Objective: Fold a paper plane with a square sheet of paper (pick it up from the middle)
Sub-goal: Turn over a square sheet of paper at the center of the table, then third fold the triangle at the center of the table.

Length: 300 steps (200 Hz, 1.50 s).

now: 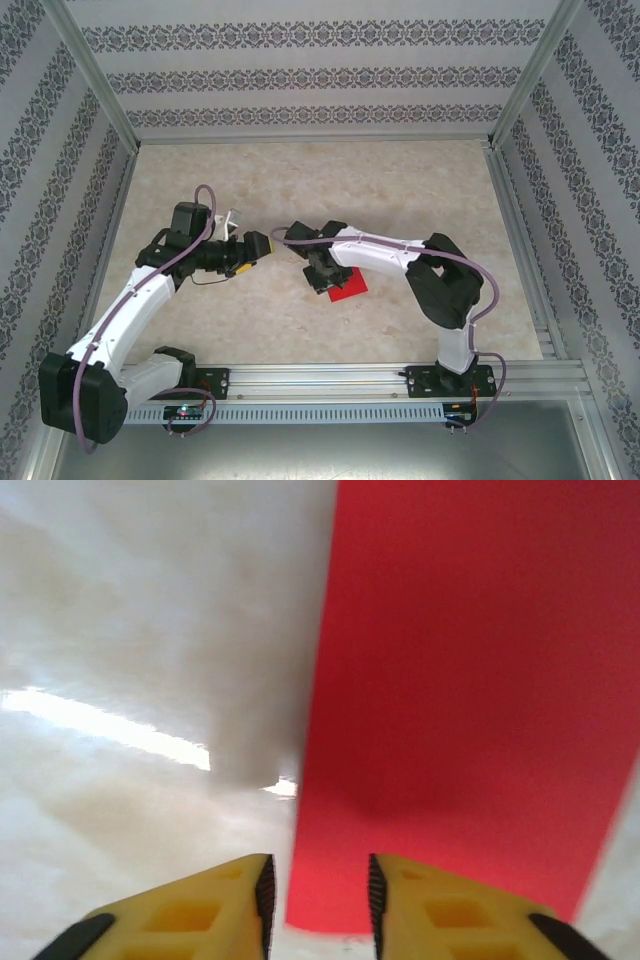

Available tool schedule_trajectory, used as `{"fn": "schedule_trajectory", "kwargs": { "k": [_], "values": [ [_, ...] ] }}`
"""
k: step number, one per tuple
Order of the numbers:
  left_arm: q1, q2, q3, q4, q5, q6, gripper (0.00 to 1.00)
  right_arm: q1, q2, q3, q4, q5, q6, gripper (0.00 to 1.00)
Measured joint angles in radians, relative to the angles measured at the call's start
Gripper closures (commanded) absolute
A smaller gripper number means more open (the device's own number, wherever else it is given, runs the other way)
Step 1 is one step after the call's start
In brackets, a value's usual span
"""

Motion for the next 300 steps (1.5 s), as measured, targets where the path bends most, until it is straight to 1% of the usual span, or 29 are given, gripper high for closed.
{"fn": "schedule_trajectory", "kwargs": {
  "k": [5, 17, 40, 64, 91, 99, 146, 168, 195, 234, 290, 300],
  "values": [
    [0.0, 0.006, 0.0, 0.005, 0.005, 0.0, 0.18, -0.003, -0.019, -0.018, 0.02, -0.016, 0.003, 0.57],
    [-0.001, 0.022, 0.0, 0.016, 0.011, -0.001, 0.18, -0.016, -0.075, -0.064, 0.065, -0.056, 0.001, 0.55],
    [-0.01, 0.061, 0.0, 0.043, 0.014, -0.004, 0.21, -0.077, -0.221, -0.164, 0.154, -0.138, 0.005, 0.52],
    [-0.06, 0.13, 0.01, 0.072, 0.005, -0.01, 0.25, -0.158, -0.344, -0.246, 0.212, -0.193, 0.01, 0.49],
    [-0.137, 0.222, 0.052, 0.107, -0.029, -0.02, 0.4, -0.247, -0.413, -0.34, 0.256, -0.239, 0.01, 0.47],
    [-0.16, 0.256, 0.069, 0.119, -0.045, -0.022, 0.43, -0.272, -0.427, -0.368, 0.262, -0.251, 0.01, 0.46],
    [-0.291, 0.472, 0.209, 0.152, -0.153, -0.004, 0.58, -0.385, -0.499, -0.495, 0.323, -0.338, 0.011, 0.44],
    [-0.334, 0.557, 0.257, 0.16, -0.192, 0.006, 0.63, -0.419, -0.518, -0.532, 0.36, -0.38, 0.018, 0.44],
    [-0.369, 0.661, 0.311, 0.164, -0.213, 0.016, 0.73, -0.46, -0.519, -0.572, 0.391, -0.418, 0.021, 0.44],
    [-0.393, 0.771, 0.344, 0.168, -0.227, 0.024, 0.75, -0.499, -0.519, -0.587, 0.407, -0.452, 0.021, 0.44],
    [-0.411, 0.841, 0.4, 0.169, -0.251, 0.04, 0.77, -0.512, -0.519, -0.609, 0.438, -0.478, 0.021, 0.45],
    [-0.413, 0.855, 0.406, 0.166, -0.261, 0.046, 0.79, -0.515, -0.519, -0.614, 0.441, -0.479, 0.021, 0.45]
  ]
}}
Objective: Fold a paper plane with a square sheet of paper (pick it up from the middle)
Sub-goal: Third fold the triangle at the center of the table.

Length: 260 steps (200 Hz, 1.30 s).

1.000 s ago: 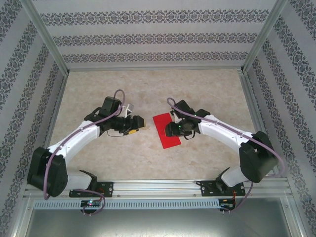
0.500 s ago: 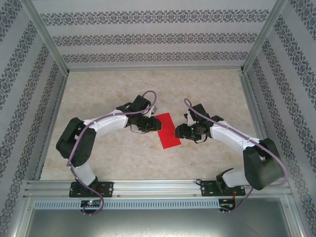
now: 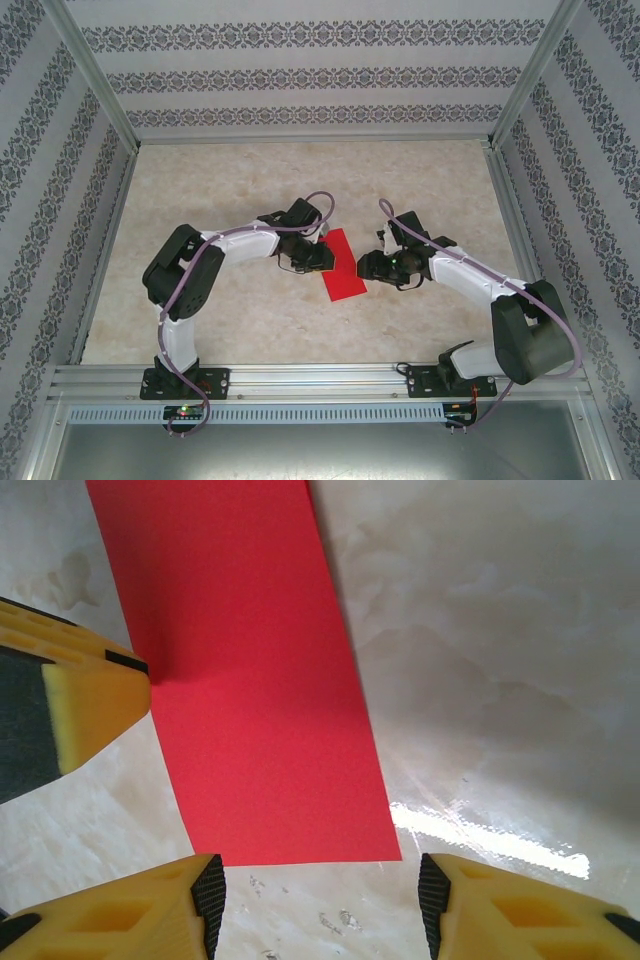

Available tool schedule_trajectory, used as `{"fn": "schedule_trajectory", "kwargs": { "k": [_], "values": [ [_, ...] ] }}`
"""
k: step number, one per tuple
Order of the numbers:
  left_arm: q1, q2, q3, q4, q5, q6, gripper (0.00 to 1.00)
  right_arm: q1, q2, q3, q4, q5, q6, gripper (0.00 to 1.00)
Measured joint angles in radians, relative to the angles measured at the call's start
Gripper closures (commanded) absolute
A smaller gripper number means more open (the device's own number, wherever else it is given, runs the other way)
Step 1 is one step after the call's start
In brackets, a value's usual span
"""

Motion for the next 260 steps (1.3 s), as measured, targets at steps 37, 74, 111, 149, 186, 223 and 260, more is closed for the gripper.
{"fn": "schedule_trajectory", "kwargs": {
  "k": [37, 74, 111, 149, 186, 223, 260],
  "values": [
    [-0.002, 0.021, 0.004, -0.016, -0.034, 0.026, 0.81, -0.004, 0.012, -0.005, 0.009, -0.016, 0.0, 0.45],
    [-0.002, 0.029, 0.004, -0.028, -0.06, 0.046, 0.81, -0.004, 0.048, -0.005, 0.031, -0.047, 0.0, 0.45],
    [-0.002, 0.029, 0.003, -0.028, -0.063, 0.059, 0.82, -0.004, 0.102, -0.003, 0.066, -0.084, 0.004, 0.45],
    [-0.002, 0.029, -0.002, -0.023, -0.063, 0.061, 0.82, -0.003, 0.156, 0.009, 0.091, -0.112, 0.006, 0.45],
    [-0.002, 0.029, -0.008, -0.015, -0.063, 0.063, 0.82, 0.01, 0.2, 0.031, 0.109, -0.131, 0.008, 0.46],
    [-0.002, 0.029, -0.01, -0.012, -0.063, 0.067, 0.82, 0.018, 0.21, 0.034, 0.117, -0.162, 0.009, 0.47],
    [-0.002, 0.029, -0.01, -0.011, -0.063, 0.067, 0.82, 0.018, 0.21, 0.034, 0.139, -0.2, 0.031, 0.47]
  ]
}}
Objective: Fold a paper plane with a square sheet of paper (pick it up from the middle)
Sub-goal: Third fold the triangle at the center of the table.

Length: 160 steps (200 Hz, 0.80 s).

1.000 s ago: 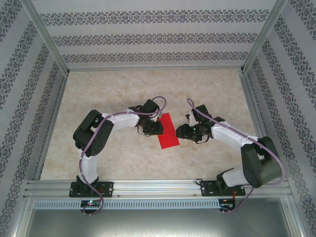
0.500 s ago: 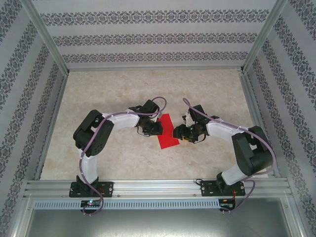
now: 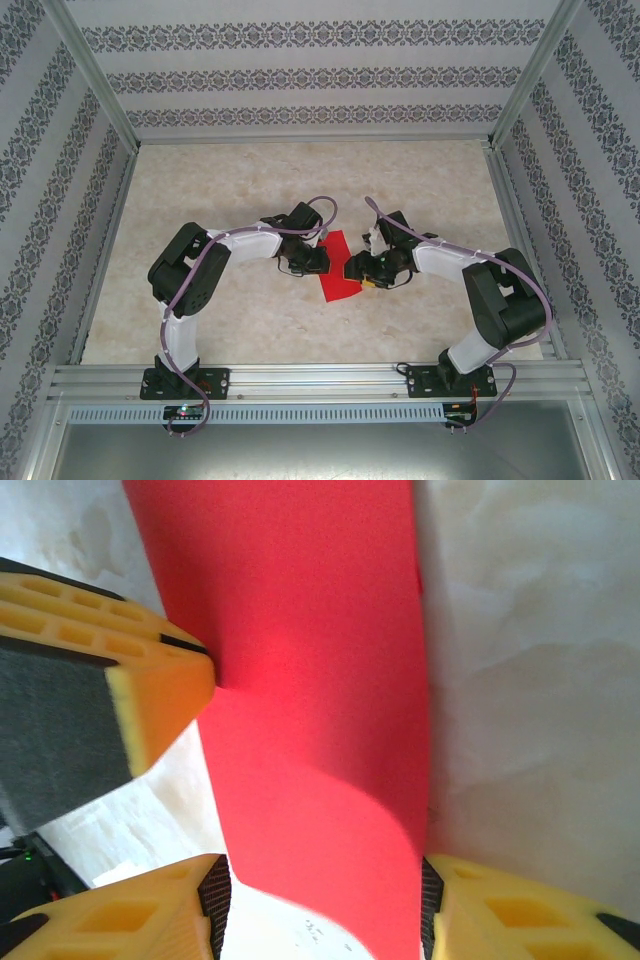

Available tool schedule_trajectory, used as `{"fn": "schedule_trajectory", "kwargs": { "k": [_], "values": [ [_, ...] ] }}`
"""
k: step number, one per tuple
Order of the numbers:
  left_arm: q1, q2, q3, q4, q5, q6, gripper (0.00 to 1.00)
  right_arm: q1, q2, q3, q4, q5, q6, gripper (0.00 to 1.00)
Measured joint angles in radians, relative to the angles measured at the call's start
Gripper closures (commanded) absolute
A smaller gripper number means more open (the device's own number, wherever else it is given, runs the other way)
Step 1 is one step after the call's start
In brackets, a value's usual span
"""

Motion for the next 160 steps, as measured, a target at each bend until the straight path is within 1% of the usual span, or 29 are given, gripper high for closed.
{"fn": "schedule_trajectory", "kwargs": {
  "k": [39, 100, 160],
  "values": [
    [0.001, 0.0, -0.002, 0.003, 0.004, 0.0, 0.82, -0.008, -0.011, -0.037, 0.089, -0.072, 0.056, 0.49],
    [0.001, 0.001, -0.002, 0.006, 0.011, 0.005, 0.82, -0.015, -0.023, -0.065, 0.164, -0.14, 0.127, 0.66],
    [0.001, 0.001, -0.002, 0.006, 0.012, 0.019, 0.82, -0.015, -0.076, -0.066, 0.168, -0.155, 0.134, 0.74]
  ]
}}
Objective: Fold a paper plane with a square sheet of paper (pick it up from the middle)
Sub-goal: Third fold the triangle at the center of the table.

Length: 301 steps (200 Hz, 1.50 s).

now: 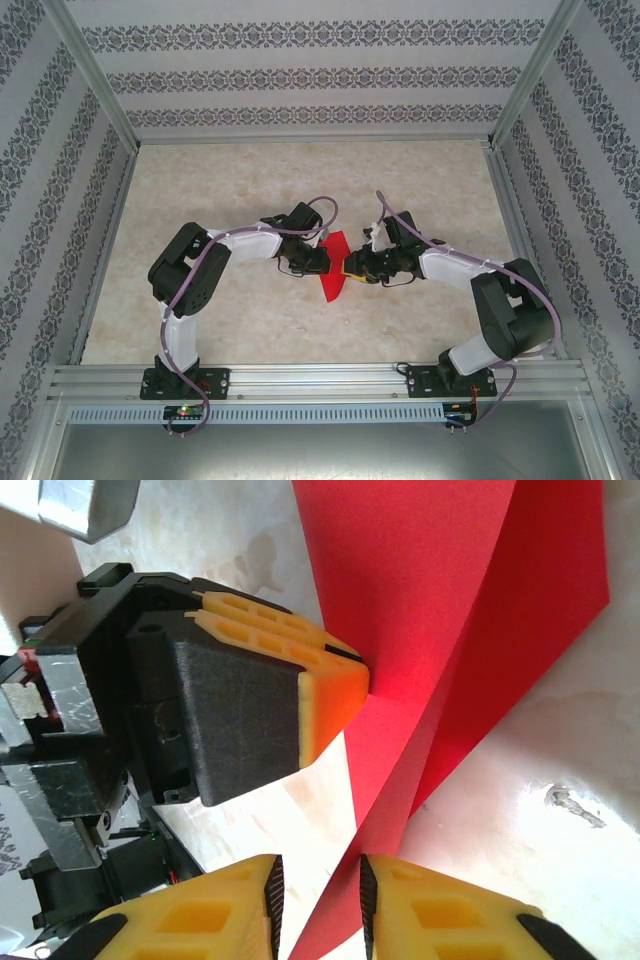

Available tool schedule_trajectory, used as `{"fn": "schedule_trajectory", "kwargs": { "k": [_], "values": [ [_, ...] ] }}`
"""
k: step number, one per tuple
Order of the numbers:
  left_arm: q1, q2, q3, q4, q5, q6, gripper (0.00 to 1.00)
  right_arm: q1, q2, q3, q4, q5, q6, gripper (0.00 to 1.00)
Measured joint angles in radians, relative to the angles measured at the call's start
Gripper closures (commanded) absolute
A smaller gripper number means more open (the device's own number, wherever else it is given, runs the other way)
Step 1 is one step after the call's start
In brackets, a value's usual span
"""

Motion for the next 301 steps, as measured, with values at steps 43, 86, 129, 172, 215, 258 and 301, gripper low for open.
{"fn": "schedule_trajectory", "kwargs": {
  "k": [43, 86, 129, 172, 215, 258, 301],
  "values": [
    [0.0, 0.0, 0.0, 0.0, 0.003, 0.003, 0.82, 0.0, -0.011, 0.0, -0.001, -0.003, 0.005, 0.85],
    [0.0, 0.0, 0.0, 0.0, 0.003, 0.003, 0.82, 0.0, 0.013, 0.004, -0.007, -0.006, 0.006, 0.88],
    [0.001, 0.001, 0.0, 0.0, 0.006, 0.004, 0.82, 0.0, 0.016, 0.017, -0.066, 0.004, -0.025, 0.82],
    [0.001, 0.003, 0.0, 0.002, 0.011, 0.004, 0.83, 0.0, 0.016, 0.017, -0.101, 0.021, -0.044, 0.8],
    [0.001, 0.004, 0.0, 0.003, 0.019, 0.004, 0.83, 0.0, 0.016, 0.017, -0.145, 0.044, -0.077, 0.75],
    [0.001, 0.005, 0.0, 0.004, 0.023, 0.004, 0.82, -0.011, 0.016, 0.015, -0.182, 0.071, -0.104, 0.69],
    [0.001, 0.007, 0.0, 0.005, 0.029, 0.004, 0.83, -0.024, 0.015, -0.002, -0.187, 0.089, -0.118, 0.69]
  ]
}}
